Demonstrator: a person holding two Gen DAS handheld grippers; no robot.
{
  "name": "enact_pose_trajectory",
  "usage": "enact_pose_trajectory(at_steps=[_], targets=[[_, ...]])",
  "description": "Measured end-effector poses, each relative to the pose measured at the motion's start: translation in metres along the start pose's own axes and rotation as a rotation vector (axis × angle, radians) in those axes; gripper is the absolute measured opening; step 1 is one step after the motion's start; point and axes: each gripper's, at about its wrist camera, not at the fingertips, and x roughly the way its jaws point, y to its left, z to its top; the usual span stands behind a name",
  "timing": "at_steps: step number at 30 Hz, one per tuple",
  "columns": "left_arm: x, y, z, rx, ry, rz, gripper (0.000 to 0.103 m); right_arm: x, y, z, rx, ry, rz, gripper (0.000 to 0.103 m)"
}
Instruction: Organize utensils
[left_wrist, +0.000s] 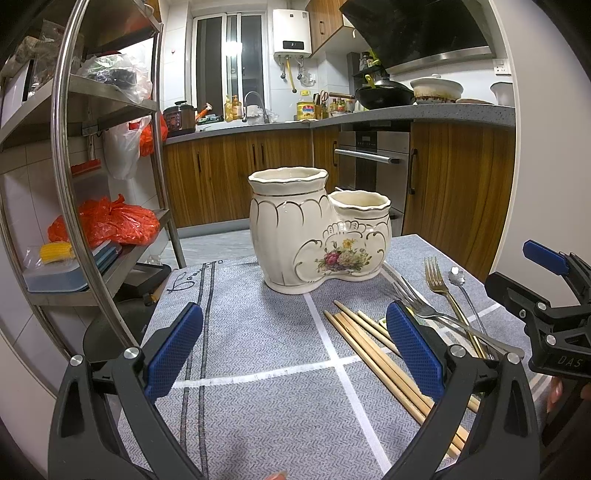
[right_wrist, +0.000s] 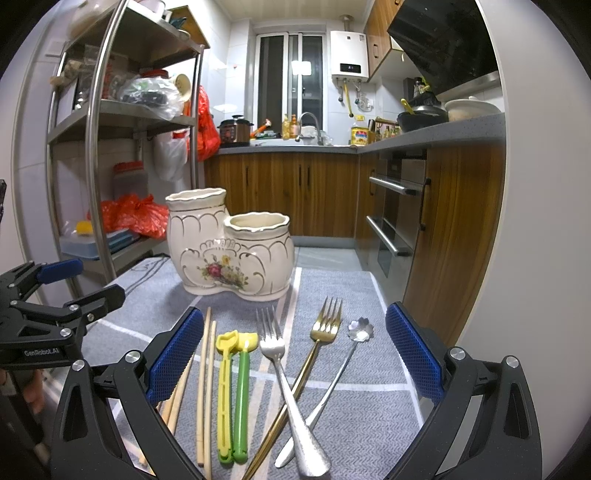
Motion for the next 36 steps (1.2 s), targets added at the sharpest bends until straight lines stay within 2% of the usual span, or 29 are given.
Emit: enact_pose_trajectory(at_steps=[27,30,36], targets=[[0.001,0.0,-0.003,0.0,0.012,-0.011,0.098,0.0,-0.003,0.0,0.019,0.009,0.001,0.098],[0.009,-0.004,-0.006,0.029,0.057,-0.023,0.098,0.0,-0.013,0.001,0.05,0.01,-0.001,0.098],[0.033,-0.02,-0.018,0.1,0.22,-0.023,0.098,0.001,-0.02,-0.002,0.08,-0.002,-0.001,0.098]])
